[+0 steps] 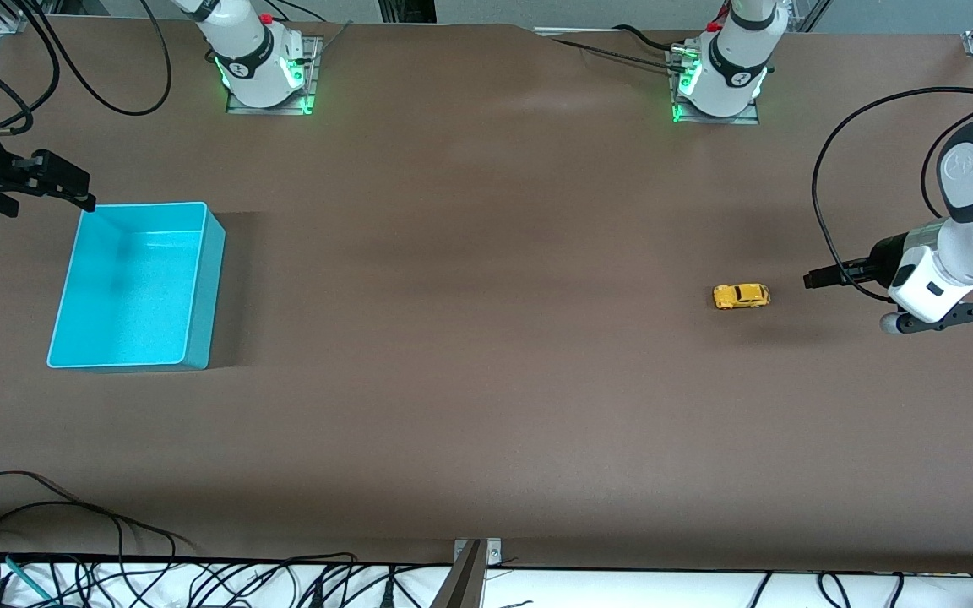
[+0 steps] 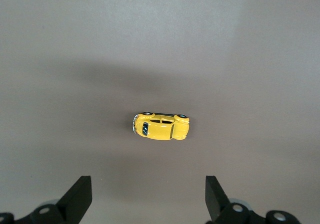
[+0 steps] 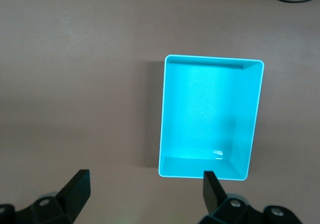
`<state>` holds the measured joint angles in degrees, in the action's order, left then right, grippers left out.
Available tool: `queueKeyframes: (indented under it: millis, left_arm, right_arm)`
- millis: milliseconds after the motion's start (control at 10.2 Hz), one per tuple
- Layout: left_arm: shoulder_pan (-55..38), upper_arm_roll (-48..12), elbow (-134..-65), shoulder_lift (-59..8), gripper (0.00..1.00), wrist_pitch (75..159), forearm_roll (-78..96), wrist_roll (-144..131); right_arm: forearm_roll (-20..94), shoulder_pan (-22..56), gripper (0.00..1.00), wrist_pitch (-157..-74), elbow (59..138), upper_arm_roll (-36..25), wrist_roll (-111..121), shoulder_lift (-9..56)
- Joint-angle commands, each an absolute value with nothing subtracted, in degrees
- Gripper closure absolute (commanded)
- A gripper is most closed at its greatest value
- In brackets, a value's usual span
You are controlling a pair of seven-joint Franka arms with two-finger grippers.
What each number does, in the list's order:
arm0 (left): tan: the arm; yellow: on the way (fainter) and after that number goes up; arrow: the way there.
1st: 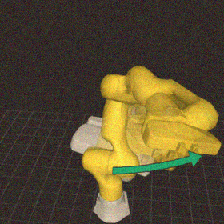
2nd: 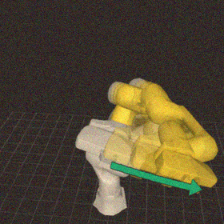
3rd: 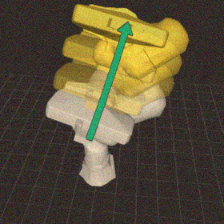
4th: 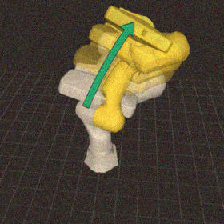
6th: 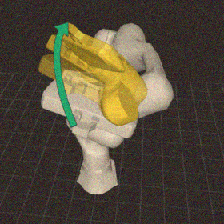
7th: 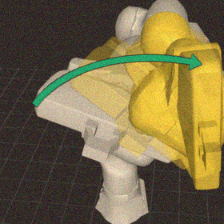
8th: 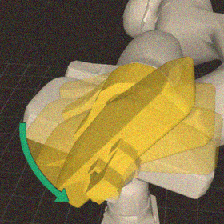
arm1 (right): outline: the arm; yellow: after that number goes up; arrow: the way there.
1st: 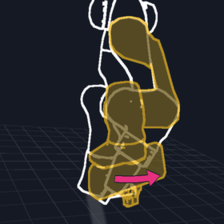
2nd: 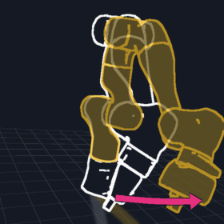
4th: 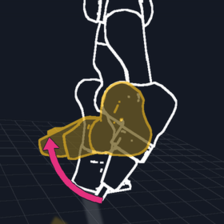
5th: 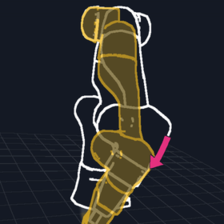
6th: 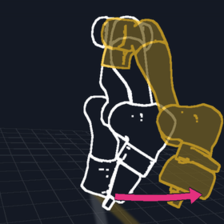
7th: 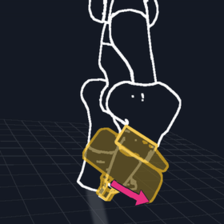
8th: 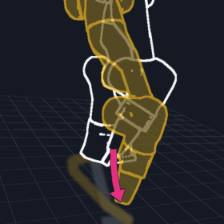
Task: Wind up and store yellow beetle car
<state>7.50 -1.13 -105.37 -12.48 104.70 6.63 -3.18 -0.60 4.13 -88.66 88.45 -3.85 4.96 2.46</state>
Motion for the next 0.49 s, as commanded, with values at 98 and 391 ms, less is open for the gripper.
queueKeyframes:
  millis: [98,391]
  left_arm:
    - [7.91,-1.41,-103.62,-13.18,0.00,103.18,5.19,-3.52]
    - [7.91,-1.49,-103.62,-13.18,0.00,103.18,5.19,-3.52]
  right_arm:
    - [-1.49,4.48,0.00,-87.89,86.92,-4.22,5.89,3.08]
    - [-1.76,4.48,0.00,-87.72,87.01,-4.22,6.33,3.16]
